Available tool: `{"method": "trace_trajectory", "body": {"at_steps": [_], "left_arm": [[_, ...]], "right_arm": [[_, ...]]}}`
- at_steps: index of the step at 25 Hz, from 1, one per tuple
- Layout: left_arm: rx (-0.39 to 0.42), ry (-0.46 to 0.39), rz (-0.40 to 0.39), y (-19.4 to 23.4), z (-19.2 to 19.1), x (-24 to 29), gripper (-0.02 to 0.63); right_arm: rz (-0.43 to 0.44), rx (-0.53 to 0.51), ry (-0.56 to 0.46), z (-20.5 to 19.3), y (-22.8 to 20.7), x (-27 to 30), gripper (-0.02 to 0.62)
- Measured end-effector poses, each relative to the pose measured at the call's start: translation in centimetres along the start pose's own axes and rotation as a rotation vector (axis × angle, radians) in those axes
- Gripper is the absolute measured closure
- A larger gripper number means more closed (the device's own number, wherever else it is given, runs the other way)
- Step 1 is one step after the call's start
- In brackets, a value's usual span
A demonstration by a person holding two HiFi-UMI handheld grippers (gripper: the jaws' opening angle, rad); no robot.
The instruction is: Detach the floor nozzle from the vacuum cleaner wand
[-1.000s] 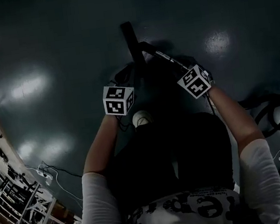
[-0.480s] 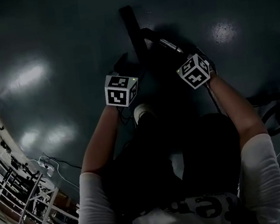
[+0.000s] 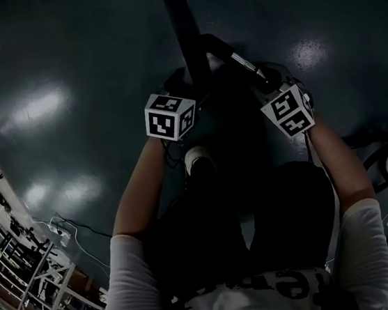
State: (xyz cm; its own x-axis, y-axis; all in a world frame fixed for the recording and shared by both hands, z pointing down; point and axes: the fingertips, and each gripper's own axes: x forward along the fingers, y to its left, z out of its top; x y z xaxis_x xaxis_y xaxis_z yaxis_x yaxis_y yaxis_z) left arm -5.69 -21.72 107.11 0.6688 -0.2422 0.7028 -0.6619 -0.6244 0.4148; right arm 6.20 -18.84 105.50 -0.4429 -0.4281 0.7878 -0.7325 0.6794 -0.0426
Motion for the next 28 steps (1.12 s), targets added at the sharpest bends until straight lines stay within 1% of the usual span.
{"method": "trace_trajectory", "body": {"at_steps": [1,4,5,6,7,8,9,10,14,15,17,18,19,22,24,28], "left_arm": [[-0.020,-0.031,-0.048,-0.9,1.2,-0.4,0.186],[-0.072,-0.096,-0.236,-4.6,4.5,-1.9,0.186],[-0.081,-0.107,-0.284,-5.7,5.4,-2.4,0.186],[-0.085,-0.115,-0.311,-6.5,6.3,-2.9,0.187],[-0.086,-0.120,-0.321,-7.1,7.1,-3.4,0.204],[-0.084,-0.125,-0.322,-7.6,7.9,-4.1,0.315],[-0.079,-0.131,-0.325,-8.1,8.7,-4.8,0.372],[-0.068,-0.139,-0.331,-8.8,9.6,-5.5,0.388],[-0.023,-0.182,-0.343,-12.9,14.3,-9.4,0.424],[-0.023,-0.189,-0.370,-14.6,15.5,-10.8,0.439],[-0.024,-0.190,-0.459,-18.8,18.1,-14.4,0.470],[-0.015,-0.192,-0.490,-20.7,19.8,-16.5,0.474],[-0.002,-0.196,-0.504,-22.3,21.8,-18.9,0.476],[0.037,-0.227,-0.498,-27.1,28.6,-26.8,0.478],[0.087,-0.242,-0.488,-31.1,32.7,-32.3,0.479],[0.190,-0.241,-0.481,-40.7,38.6,-43.0,0.479]], "right_arm": [[-0.004,-0.005,-0.018,0.6,-0.1,-1.0,0.417],[-0.002,-0.026,-0.057,2.2,0.8,-3.5,0.417],[-0.003,-0.034,-0.069,2.8,1.1,-4.4,0.418],[-0.009,-0.043,-0.083,3.4,1.3,-5.4,0.417],[-0.018,-0.051,-0.096,4.0,1.5,-6.4,0.417],[-0.030,-0.058,-0.106,4.6,1.5,-7.4,0.417],[-0.044,-0.064,-0.114,5.2,1.5,-8.5,0.418],[-0.058,-0.067,-0.120,5.7,1.4,-9.5,0.417],[-0.088,-0.069,-0.181,8.7,0.6,-14.5,0.419],[-0.083,-0.062,-0.206,9.7,0.8,-16.4,0.419],[-0.066,-0.039,-0.255,11.8,1.6,-21.4,0.419],[-0.056,-0.030,-0.273,13.4,1.9,-24.1,0.419],[-0.046,-0.021,-0.287,15.3,2.1,-26.8,0.419],[-0.030,0.000,-0.310,22.1,2.7,-35.2,0.419],[-0.038,-0.002,-0.319,26.0,3.4,-41.1,0.419],[-0.046,0.007,-0.334,31.8,6.1,-53.3,0.419]]}}
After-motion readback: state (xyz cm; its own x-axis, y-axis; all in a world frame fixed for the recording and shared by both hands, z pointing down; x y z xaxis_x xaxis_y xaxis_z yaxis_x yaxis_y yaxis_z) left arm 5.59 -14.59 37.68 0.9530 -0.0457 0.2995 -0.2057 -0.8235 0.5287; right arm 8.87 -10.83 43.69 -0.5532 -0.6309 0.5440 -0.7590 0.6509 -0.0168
